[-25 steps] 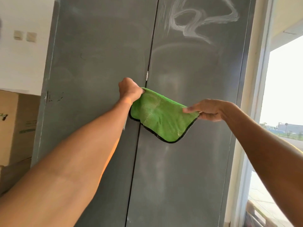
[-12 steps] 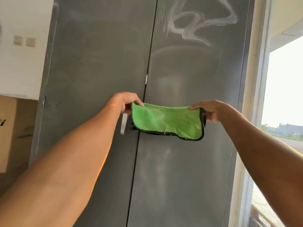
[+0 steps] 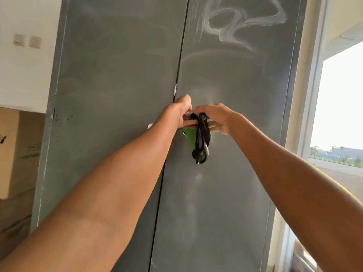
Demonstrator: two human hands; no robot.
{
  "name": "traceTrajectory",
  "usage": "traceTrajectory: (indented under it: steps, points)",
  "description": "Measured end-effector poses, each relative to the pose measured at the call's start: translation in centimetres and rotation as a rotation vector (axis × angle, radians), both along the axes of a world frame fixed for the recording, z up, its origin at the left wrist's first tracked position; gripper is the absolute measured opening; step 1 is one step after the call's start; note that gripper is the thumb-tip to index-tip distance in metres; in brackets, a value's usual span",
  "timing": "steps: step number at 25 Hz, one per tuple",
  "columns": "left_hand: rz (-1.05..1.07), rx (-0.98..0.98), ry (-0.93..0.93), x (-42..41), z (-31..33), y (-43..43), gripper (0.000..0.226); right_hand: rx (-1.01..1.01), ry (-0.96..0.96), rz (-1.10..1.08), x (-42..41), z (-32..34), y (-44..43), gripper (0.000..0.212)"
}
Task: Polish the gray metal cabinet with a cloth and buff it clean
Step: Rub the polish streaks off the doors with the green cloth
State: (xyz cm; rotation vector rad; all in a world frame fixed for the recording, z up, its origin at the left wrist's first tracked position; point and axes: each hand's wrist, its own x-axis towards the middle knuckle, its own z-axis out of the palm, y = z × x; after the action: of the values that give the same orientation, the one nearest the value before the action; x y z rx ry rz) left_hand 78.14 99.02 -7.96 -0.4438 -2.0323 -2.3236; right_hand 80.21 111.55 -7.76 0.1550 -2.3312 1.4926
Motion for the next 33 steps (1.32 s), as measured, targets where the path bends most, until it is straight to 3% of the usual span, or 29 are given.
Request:
traceTrajectory:
  steps: [3,6,8,11,14,20,25,30,33]
  points:
    - [0.006,0.062,-0.015,0.7,0.3,-0.4,0.018,0.052,-0.052,0.131,0.7,-0.3,1.0,0.038]
    - [0.036,0.073,0.111,0.2,0.0,0.5,0.022,0.018,0.084,0.067,0.3,-0.8,1.0,0.06]
    - [0.182,-0.043,0.266,-0.6,-0.3,1.2,0.028,-0.093,0.193,0.027,-0.4,-0.1,1.2,0.05]
    - [0.42,-0.139,0.572,-2.2,-0.9,2.4,0.054,-0.274,0.277,0.109,-2.2,3.1,1.2,0.036]
    - [0.569,-0.12,0.758,-6.2,2.0,4.1,0.068,-0.262,0.322,0.143,-4.8,9.1,0.3,0.035]
    - [0.709,-0.155,0.816,-11.0,20.2,4.8,0.06,-0.128,0.41,0.169,-8.6,29.0,-1.2,0.038]
    - [0.803,-0.268,0.809,-13.4,43.2,3.9,0.058,-0.059,0.56,0.037,-9.7,50.6,-1.3,0.024]
    - [0.933,-0.509,0.816,-15.8,62.3,4.7,0.063,-0.028,0.814,-0.179,-10.5,66.5,1.1,0.022]
    - [1.029,-0.662,0.745,-16.6,67.6,5.4,0.069,0.191,0.946,-0.503,-10.0,70.2,6.8,0.03]
